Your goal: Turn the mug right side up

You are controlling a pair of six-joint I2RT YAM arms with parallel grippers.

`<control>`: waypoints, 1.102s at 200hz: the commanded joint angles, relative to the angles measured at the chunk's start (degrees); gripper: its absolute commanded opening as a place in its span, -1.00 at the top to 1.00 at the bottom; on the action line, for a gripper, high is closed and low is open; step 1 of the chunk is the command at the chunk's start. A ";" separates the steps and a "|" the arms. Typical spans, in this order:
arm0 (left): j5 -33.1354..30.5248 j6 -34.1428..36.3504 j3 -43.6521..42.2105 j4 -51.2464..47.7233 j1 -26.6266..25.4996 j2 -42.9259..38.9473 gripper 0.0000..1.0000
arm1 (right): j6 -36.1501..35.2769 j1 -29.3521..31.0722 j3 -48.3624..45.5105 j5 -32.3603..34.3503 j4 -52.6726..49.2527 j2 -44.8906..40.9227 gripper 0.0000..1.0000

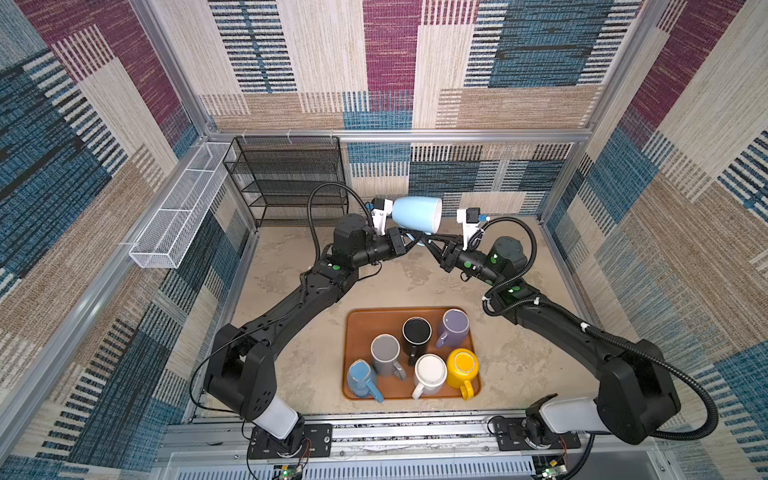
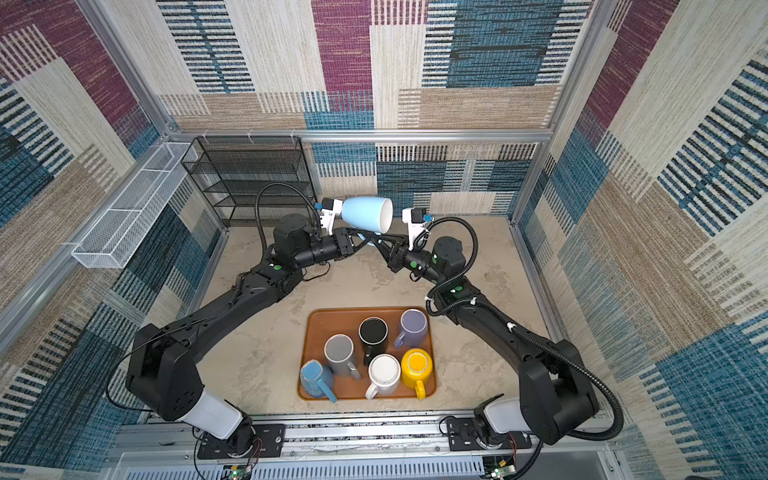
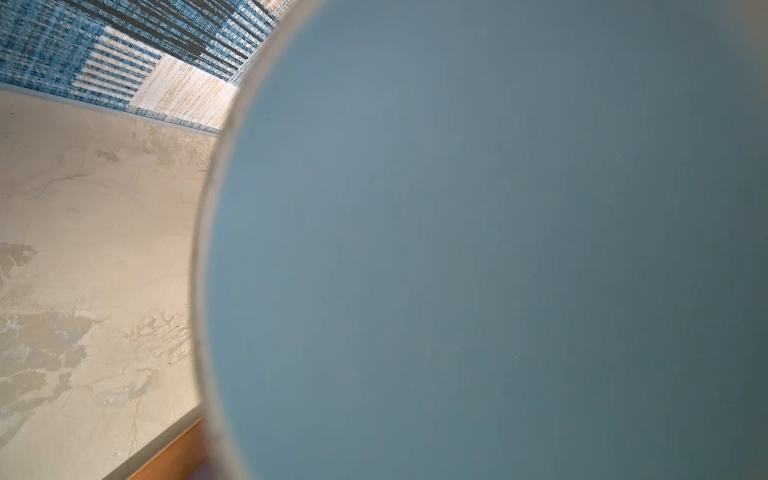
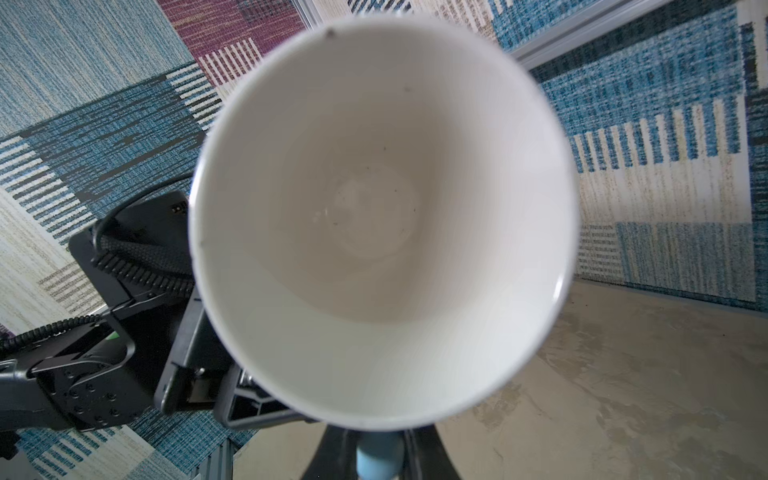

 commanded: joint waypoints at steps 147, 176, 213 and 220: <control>-5.20 12.29 -1.73 -9.00 0.30 -4.51 0.49 | -1.76 0.39 0.26 -4.76 -0.53 -1.06 1.00; -6.53 15.16 -2.50 -11.27 0.32 -5.42 0.49 | -1.54 0.39 -0.21 -4.51 -1.35 -1.24 1.00; -7.84 17.83 -3.85 -12.74 0.30 -6.03 0.46 | -1.34 0.39 -0.16 -4.16 -2.57 -1.25 1.00; -7.92 18.21 -4.27 -12.58 0.37 -6.04 0.45 | -1.34 0.39 -0.14 -3.99 -2.99 -1.24 1.00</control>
